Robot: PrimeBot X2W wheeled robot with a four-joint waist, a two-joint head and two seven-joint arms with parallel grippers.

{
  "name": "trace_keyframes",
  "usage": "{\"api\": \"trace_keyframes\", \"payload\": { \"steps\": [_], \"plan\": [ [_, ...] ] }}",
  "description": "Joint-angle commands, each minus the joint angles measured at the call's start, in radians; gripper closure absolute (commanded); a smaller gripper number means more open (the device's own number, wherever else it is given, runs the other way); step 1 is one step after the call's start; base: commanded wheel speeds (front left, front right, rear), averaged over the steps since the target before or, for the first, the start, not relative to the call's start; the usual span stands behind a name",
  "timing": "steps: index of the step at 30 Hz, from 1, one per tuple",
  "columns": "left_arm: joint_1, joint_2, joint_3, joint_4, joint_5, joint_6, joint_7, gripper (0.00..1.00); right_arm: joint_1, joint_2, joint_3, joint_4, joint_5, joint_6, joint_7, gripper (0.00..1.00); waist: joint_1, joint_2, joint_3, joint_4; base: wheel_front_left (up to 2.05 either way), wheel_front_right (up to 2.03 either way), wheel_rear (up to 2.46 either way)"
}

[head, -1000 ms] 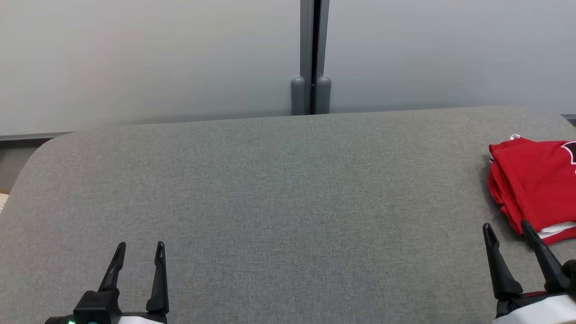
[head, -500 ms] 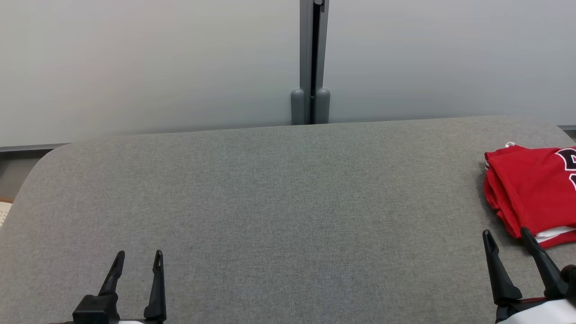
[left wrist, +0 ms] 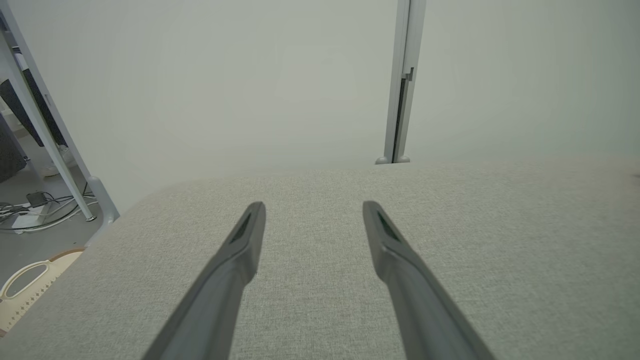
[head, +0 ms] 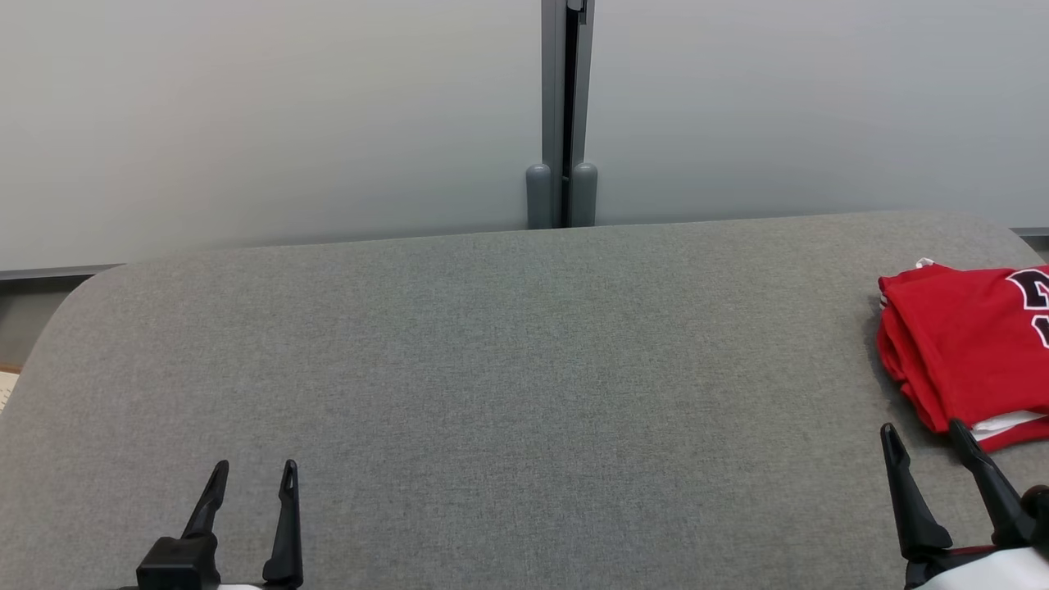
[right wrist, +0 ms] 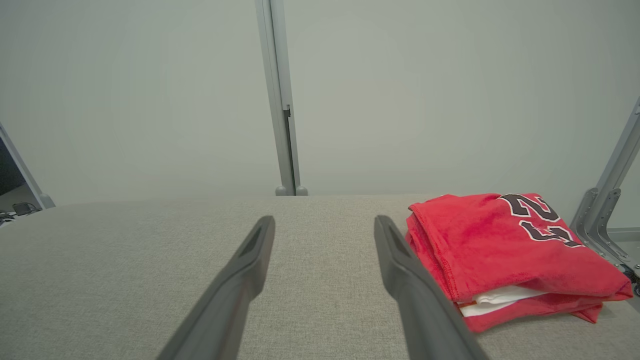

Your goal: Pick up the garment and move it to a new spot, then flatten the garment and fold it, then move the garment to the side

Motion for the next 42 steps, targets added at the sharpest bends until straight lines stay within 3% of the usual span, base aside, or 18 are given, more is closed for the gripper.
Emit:
{"api": "trace_keyframes", "payload": {
  "steps": [1, 10, 11, 42],
  "plan": [
    [-0.019, 0.008, 0.002, 0.004, -0.001, 0.004, -0.007, 0.0, 0.001, -0.005, -0.001, 0.002, 0.008, 0.0, 0.004, 0.0, 0.0, 0.0, 0.0, 0.001, 0.0, 0.0, 0.0],
    [-0.021, 0.006, 0.002, 0.019, -0.003, 0.02, -0.013, 0.0, 0.005, -0.004, 0.006, 0.001, 0.02, 0.0, 0.007, 0.0, 0.0, 0.0, -0.007, 0.005, 0.0, 0.0, 0.0],
    [-0.008, 0.0, 0.0, 0.018, -0.002, 0.014, -0.008, 1.0, 0.0, -0.001, 0.008, 0.002, 0.018, 0.0, 0.007, 1.0, 0.0, 0.0, -0.007, 0.005, 0.0, 0.0, 0.0],
    [-0.079, -0.063, 0.099, 0.062, -0.474, -0.084, 0.115, 1.0, -0.094, 0.056, -0.028, 0.122, 0.489, 0.0, 0.046, 1.0, 0.0, 0.0, 0.006, -0.001, 0.0, 0.0, 0.0]
  ]
}}
